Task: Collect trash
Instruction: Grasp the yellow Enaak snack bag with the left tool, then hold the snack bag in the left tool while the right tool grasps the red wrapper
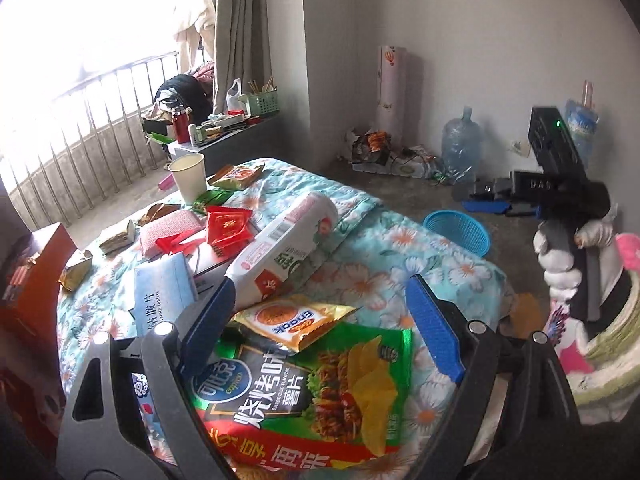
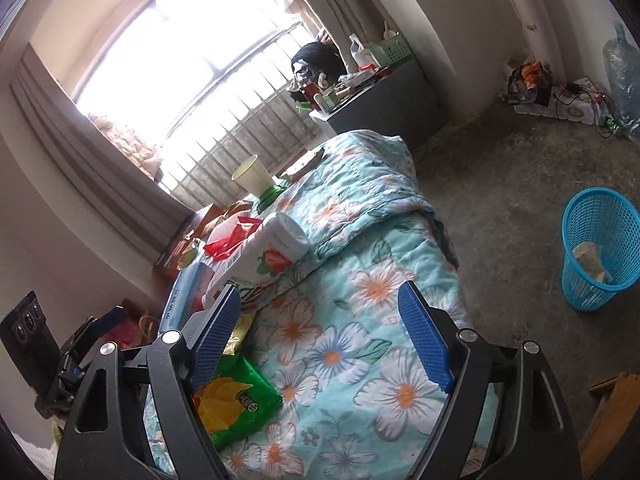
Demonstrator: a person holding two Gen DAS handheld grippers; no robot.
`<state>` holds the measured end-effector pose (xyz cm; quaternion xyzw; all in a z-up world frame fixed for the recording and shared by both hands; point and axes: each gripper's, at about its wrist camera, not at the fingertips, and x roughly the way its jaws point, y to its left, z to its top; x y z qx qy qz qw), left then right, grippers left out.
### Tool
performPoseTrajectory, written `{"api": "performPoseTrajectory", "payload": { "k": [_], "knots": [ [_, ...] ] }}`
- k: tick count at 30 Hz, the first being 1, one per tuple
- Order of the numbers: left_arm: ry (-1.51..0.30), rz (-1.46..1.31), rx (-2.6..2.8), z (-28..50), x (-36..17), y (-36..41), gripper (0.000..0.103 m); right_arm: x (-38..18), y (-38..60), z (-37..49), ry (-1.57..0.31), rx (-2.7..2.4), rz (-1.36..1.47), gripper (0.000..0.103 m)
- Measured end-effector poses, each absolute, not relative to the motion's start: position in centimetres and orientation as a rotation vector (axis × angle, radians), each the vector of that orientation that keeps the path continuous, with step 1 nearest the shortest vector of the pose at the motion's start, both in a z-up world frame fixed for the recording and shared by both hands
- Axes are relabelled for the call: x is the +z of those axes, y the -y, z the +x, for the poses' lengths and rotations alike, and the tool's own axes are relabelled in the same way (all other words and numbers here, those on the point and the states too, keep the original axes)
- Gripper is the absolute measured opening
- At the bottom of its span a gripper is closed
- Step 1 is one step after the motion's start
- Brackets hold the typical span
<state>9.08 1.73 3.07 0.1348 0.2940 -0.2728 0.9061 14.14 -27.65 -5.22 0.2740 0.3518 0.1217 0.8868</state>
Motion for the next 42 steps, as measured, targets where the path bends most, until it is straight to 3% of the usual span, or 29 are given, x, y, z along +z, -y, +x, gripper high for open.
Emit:
{"api": "performPoseTrajectory", "payload": {
  "k": [4, 18, 21, 26, 29, 42],
  "knots": [
    [-0.600, 0.424, -0.520, 9.0, 0.9, -1.2, 0.082, -5.3, 27.3, 14.7, -0.761, 0.263, 0.560, 0.079],
    [-0.590, 0.859, -0.475, 9.8, -4.5, 1.7, 0.060, -6.8, 25.6, 16.5, -0.832, 0.284, 0.560, 0.079],
    [-0.604, 0.860, -0.494, 10.1, -4.6, 1.8, 0.052, -6.9, 25.5, 16.7, -0.836, 0.286, 0.563, 0.079],
    [-0.645, 0.849, -0.530, 10.4, -4.6, 1.9, 0.025, -7.2, 25.4, 16.9, -0.843, 0.288, 0.570, 0.079],
    [-0.642, 0.848, -0.537, 10.1, -4.4, 2.0, 0.017, -7.2, 25.5, 16.9, -0.842, 0.285, 0.572, 0.079],
    [-0.544, 0.647, -0.552, 8.3, 0.5, 0.3, 0.004, -1.3, 23.4, 20.5, -0.753, 0.433, 0.534, 0.079]
  ]
}}
